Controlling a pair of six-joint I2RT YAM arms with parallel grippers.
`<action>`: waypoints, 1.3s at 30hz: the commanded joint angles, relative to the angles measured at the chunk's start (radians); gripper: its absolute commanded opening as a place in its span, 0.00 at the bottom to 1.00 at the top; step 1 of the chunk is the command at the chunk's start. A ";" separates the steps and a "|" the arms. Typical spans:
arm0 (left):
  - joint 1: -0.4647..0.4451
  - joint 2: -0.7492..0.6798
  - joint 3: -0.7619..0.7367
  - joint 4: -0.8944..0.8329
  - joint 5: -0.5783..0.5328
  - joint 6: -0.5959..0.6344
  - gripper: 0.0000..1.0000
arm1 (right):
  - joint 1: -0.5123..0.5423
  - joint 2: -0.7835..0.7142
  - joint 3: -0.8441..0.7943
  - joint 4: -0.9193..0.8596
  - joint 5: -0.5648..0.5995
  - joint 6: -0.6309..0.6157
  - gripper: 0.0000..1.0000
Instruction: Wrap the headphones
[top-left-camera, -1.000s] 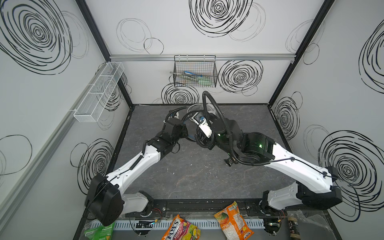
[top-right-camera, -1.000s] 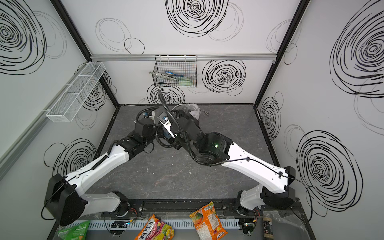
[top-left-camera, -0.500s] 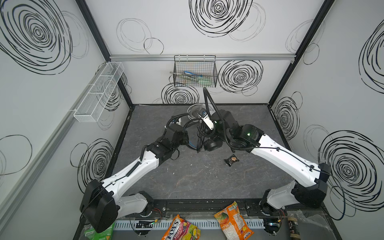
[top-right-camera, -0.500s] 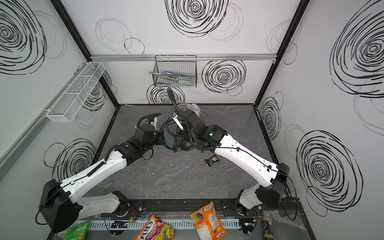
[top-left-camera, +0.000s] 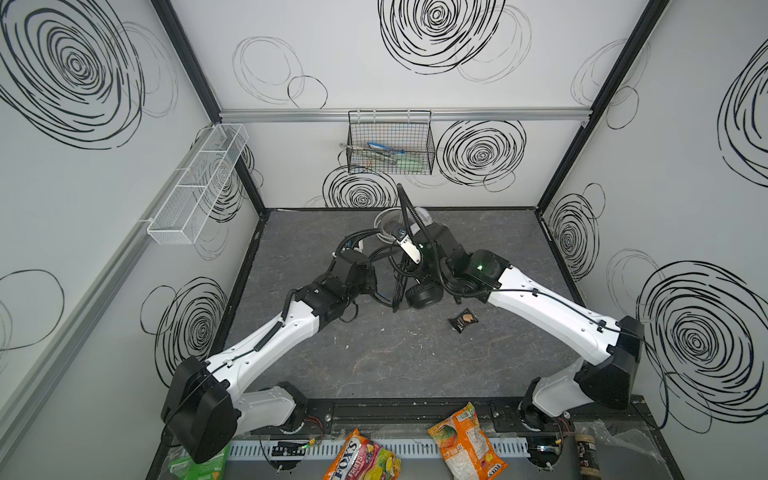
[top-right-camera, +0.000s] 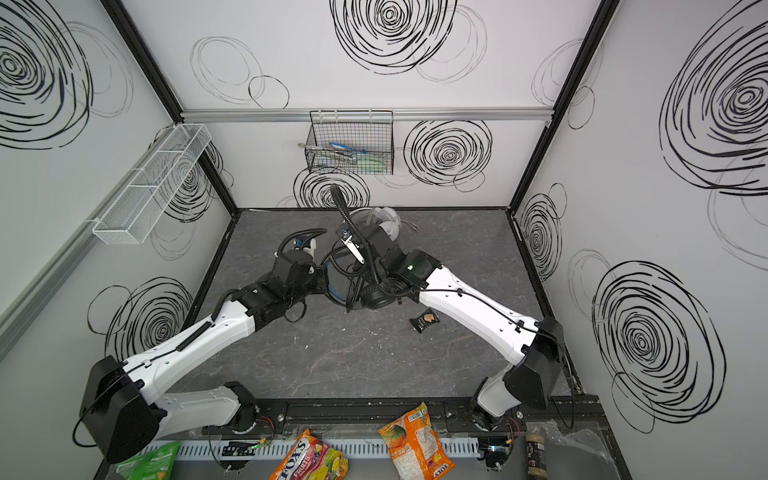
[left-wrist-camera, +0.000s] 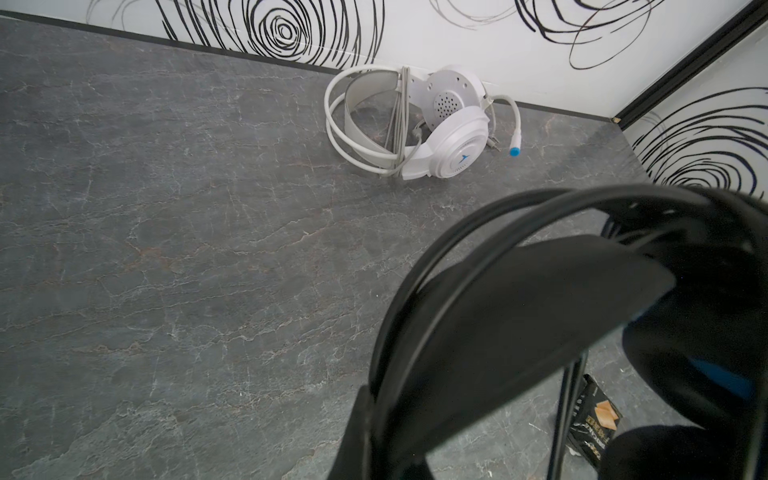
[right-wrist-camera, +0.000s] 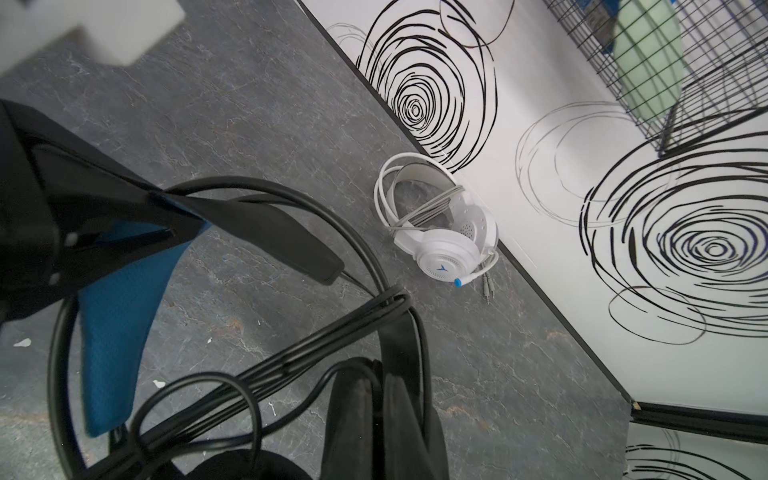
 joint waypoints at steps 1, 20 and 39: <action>-0.001 -0.002 0.016 0.108 0.047 -0.055 0.00 | 0.016 -0.008 -0.029 -0.009 -0.018 0.017 0.00; 0.011 0.044 -0.011 0.113 0.058 -0.082 0.00 | 0.055 0.006 -0.205 -0.063 0.007 0.157 0.00; -0.008 0.050 -0.036 0.138 0.130 -0.120 0.00 | -0.107 0.332 -0.039 -0.023 -0.049 0.240 0.00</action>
